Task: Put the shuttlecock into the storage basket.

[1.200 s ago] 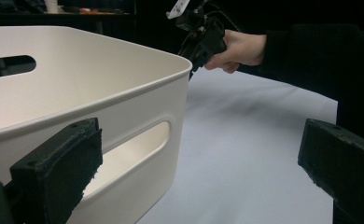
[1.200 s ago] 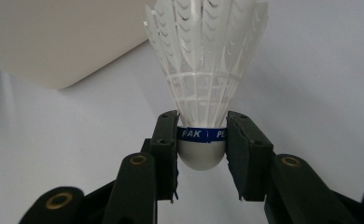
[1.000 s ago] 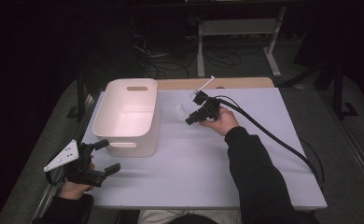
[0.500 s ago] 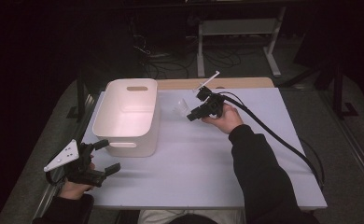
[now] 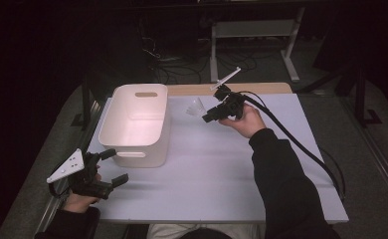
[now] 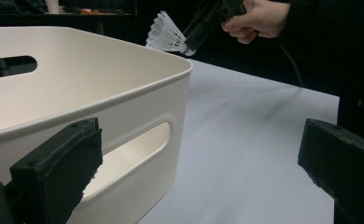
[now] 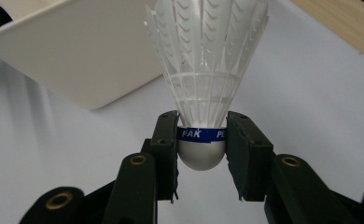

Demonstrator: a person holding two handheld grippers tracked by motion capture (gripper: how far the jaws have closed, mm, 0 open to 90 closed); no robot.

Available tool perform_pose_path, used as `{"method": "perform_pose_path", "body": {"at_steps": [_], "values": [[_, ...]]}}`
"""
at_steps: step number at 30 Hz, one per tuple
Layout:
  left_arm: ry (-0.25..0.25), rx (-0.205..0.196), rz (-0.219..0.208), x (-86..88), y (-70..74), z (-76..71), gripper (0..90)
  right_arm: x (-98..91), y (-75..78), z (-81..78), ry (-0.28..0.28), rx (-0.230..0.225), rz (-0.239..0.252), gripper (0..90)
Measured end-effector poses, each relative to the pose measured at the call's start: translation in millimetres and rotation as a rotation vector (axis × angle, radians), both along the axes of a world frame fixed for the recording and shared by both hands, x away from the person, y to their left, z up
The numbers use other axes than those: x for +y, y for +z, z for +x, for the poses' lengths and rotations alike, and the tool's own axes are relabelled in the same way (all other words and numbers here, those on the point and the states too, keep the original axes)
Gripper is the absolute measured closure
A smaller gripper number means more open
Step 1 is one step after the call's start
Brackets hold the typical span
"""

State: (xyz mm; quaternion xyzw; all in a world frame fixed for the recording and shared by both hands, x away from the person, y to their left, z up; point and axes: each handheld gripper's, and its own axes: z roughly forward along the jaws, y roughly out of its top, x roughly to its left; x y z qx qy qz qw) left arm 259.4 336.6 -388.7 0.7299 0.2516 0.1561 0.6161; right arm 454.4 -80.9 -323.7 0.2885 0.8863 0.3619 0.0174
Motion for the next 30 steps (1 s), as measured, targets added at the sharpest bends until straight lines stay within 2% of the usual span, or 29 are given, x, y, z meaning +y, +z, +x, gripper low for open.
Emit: {"method": "perform_pose_path", "body": {"at_steps": [3, 17, 30], "values": [[0.002, 0.000, 0.000, 0.3, 0.1, 0.0, 0.0, 1.1, 7.2, -1.2, 0.001, -0.009, 0.017, 64.2], [0.001, -0.001, 0.001, 0.2, 0.0, 0.1, 0.0, 9.4, 32.0, -7.6, 0.025, -0.052, 0.023, 64.2], [0.002, 0.000, 0.001, 0.3, 0.1, 0.0, 0.0, 21.1, 46.2, -14.1, 0.049, -0.069, 0.019, 64.2]]}}
